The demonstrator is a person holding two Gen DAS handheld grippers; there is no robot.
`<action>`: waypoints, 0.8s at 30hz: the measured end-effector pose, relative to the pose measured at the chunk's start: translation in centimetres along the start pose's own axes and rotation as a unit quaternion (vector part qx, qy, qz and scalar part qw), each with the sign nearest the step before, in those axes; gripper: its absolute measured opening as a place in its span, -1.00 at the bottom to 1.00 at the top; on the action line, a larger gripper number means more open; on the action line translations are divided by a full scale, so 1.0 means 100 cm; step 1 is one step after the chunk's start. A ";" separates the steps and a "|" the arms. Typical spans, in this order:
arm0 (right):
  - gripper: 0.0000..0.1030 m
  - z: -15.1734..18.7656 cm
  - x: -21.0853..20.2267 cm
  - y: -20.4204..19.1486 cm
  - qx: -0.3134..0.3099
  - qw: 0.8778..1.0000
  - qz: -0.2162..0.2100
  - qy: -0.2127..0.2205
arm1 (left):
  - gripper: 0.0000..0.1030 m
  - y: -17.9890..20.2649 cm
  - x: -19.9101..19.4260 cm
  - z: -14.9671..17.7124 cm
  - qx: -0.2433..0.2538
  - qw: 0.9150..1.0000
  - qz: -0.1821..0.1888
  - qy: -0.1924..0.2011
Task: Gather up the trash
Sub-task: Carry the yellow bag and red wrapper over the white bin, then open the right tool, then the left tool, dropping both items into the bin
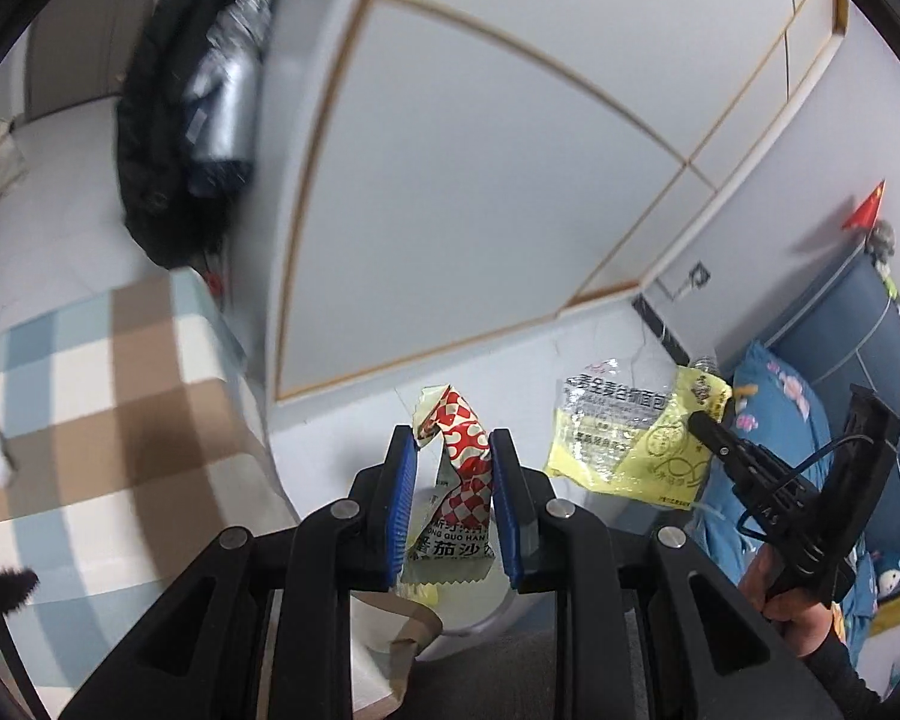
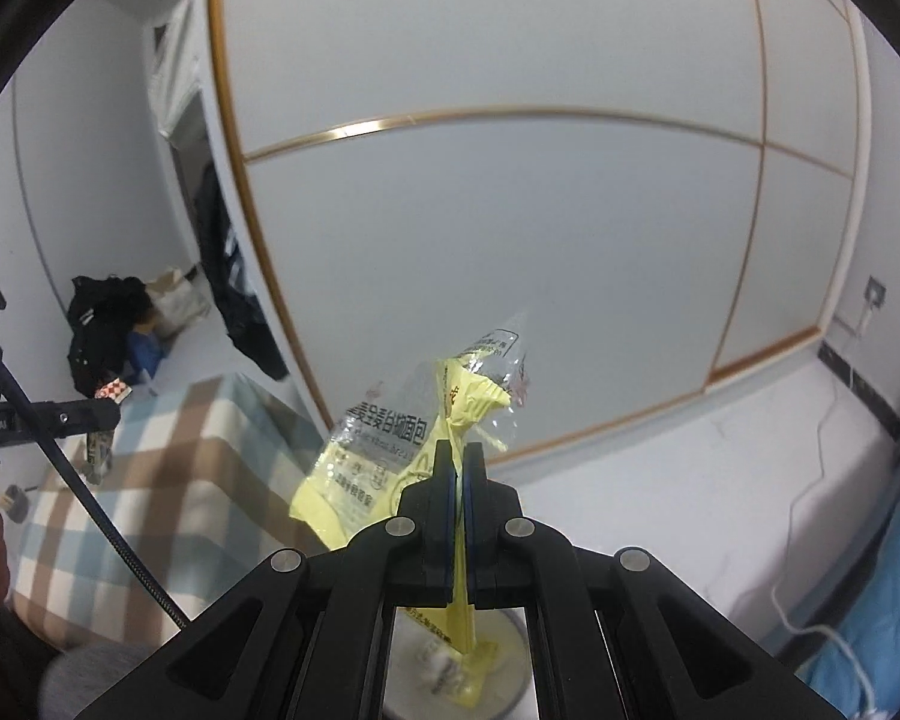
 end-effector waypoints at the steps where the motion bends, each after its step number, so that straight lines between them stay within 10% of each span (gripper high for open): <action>1: -0.97 0.008 -0.002 0.011 0.007 1.000 0.003 -0.007 | -0.62 0.003 0.008 0.001 0.005 1.000 -0.001 -0.007; 24: -0.97 0.153 0.115 0.091 0.136 0.965 0.017 -0.223 | -0.62 0.047 0.157 0.044 0.089 0.969 0.001 -0.230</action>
Point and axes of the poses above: each gripper's, at about its wrist camera, not at the fingertips, and x roughly the way its jaws point, y to its right, z to its underside, the point moved 5 cm from there along x, roughly the way its jaws point, and after that the axes turned 4 degrees about -z, right-handed, at the moved point
